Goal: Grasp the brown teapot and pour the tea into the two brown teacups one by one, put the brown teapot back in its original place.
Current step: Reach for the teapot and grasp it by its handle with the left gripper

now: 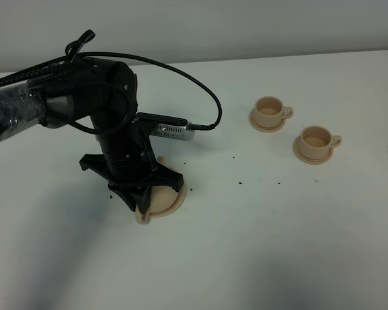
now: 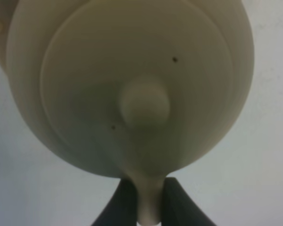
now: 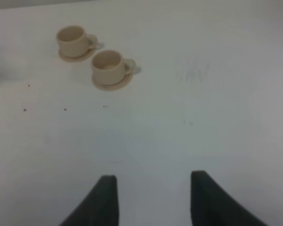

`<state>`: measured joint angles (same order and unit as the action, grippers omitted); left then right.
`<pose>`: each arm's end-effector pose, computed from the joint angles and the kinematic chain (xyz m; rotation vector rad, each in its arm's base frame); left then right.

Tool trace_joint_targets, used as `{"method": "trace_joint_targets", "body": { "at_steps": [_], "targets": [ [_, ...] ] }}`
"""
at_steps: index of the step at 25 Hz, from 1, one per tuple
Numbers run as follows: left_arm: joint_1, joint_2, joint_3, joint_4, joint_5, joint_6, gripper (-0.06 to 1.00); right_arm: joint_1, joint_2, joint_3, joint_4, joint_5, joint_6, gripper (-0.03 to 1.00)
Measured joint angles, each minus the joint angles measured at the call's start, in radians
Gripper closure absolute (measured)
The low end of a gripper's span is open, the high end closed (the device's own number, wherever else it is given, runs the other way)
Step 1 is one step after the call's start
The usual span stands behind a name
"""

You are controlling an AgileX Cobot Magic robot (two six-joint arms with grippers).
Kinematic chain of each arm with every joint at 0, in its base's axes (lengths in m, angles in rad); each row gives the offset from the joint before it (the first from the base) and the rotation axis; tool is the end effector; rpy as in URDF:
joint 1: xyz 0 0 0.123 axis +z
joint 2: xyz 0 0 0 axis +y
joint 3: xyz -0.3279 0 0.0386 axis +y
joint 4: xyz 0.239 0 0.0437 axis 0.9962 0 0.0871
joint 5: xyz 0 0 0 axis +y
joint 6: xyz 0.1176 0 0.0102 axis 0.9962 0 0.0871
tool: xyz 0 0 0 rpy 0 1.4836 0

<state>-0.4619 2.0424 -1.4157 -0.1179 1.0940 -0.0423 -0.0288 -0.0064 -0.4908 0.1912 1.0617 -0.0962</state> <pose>0.3485 -0.1873 0.1756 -0.5497 -3.0027 0.1286 -0.0346 0.0206 0.2592 -0.0772 2.0350 0.1506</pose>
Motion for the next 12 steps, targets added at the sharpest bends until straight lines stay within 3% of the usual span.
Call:
{"method": "trace_joint_targets", "body": {
  "at_steps": [12],
  "targets": [
    [0.000,-0.011,0.000,0.030,0.001,0.072,0.79,0.000,0.000,0.000,0.000,0.000,0.000,0.58]
  ]
}}
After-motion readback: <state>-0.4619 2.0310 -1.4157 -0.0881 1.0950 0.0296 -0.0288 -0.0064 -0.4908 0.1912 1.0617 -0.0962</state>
